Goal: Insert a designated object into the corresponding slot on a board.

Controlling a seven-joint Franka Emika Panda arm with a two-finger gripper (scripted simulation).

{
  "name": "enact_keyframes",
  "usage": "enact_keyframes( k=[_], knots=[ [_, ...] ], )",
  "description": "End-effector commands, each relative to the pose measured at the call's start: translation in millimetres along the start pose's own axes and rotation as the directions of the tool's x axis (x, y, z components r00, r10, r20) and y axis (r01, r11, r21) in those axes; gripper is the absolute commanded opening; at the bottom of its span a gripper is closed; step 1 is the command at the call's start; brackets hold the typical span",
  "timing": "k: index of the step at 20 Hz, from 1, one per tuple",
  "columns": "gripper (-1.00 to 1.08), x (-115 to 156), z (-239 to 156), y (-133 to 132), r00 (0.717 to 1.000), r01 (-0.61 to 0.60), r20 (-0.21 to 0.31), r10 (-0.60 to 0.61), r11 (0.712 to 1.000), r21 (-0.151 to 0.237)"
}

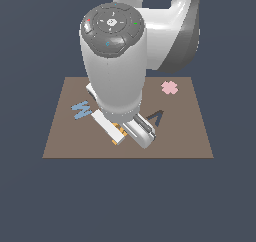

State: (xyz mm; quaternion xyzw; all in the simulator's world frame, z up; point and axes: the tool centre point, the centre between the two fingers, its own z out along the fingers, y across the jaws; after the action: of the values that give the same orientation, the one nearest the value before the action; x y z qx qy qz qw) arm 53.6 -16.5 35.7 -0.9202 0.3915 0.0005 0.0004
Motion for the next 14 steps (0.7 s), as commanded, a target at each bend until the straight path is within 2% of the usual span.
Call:
enact_keyframes(
  k=[1,8,14],
  knots=[
    [-1.00,-27,-1,-13,1.000,0.019,0.000,-0.019,1.000,0.000],
    [-1.00,-86,-3,-42,0.998,0.058,0.000,-0.058,0.998,0.000],
    [-1.00,-106,-4,-52,0.997,0.071,0.000,-0.071,0.997,0.001]
  ],
)
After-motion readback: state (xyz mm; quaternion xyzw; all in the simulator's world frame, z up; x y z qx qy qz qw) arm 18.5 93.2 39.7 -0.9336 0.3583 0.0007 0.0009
